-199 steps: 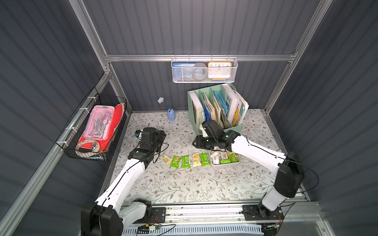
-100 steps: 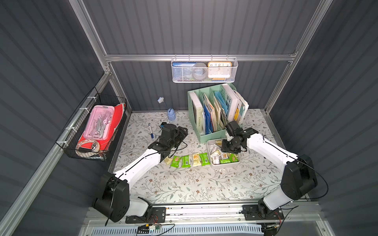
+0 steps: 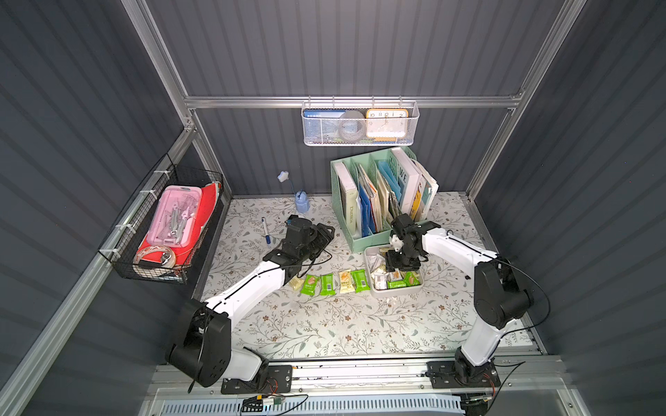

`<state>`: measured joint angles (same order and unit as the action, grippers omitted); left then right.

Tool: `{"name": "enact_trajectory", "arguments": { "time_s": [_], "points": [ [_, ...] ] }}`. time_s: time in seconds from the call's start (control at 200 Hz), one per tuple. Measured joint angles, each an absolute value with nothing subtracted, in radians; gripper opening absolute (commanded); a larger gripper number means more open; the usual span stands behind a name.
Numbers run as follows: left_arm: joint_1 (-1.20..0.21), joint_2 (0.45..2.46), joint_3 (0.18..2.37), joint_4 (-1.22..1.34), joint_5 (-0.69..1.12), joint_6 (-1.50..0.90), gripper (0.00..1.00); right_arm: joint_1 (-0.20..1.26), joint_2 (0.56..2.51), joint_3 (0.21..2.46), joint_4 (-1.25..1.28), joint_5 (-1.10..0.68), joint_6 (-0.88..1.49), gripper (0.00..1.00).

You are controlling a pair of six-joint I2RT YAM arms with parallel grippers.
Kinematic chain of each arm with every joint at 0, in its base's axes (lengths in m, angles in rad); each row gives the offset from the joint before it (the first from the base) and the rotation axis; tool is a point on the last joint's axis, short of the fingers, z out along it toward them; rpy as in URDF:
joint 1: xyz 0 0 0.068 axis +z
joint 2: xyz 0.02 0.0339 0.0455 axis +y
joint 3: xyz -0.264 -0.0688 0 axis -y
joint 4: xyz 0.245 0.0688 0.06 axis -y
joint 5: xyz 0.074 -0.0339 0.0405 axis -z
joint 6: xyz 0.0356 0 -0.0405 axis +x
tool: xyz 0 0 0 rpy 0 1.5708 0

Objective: Take the cookies out of the storage box
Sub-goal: Pick up the cookie from the storage box.

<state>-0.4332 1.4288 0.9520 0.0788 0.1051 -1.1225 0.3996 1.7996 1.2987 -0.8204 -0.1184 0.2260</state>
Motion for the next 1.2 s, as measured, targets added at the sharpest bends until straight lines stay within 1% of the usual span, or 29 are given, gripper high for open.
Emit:
{"name": "enact_trajectory", "arguments": {
  "time_s": [0.265,0.535,0.735,0.885,1.041,1.201],
  "points": [
    [-0.433,1.47,0.952,0.094,0.135,-1.123,0.61,0.399,1.822,1.299,-0.796,-0.091,0.211,0.62],
    [-0.433,1.47,0.952,0.095,0.137,-1.123,0.61,0.398,1.873,1.304,-0.775,-0.085,0.201,0.56],
    [-0.433,1.469,0.952,0.094,0.136,-1.122,0.61,0.397,1.882,1.306,-0.771,-0.09,0.203,0.48],
    [-0.433,1.462,0.952,0.093,0.136,-1.122,0.61,0.396,1.883,1.309,-0.776,-0.087,0.204,0.45],
    [-0.433,1.455,0.948,0.093,0.134,-1.123,0.61,0.396,1.863,1.311,-0.788,-0.078,0.208,0.44],
    [-0.433,1.454,0.946,0.087,0.13,-1.123,0.61,0.396,1.799,1.311,-0.797,-0.065,0.209,0.43]
  ]
}}
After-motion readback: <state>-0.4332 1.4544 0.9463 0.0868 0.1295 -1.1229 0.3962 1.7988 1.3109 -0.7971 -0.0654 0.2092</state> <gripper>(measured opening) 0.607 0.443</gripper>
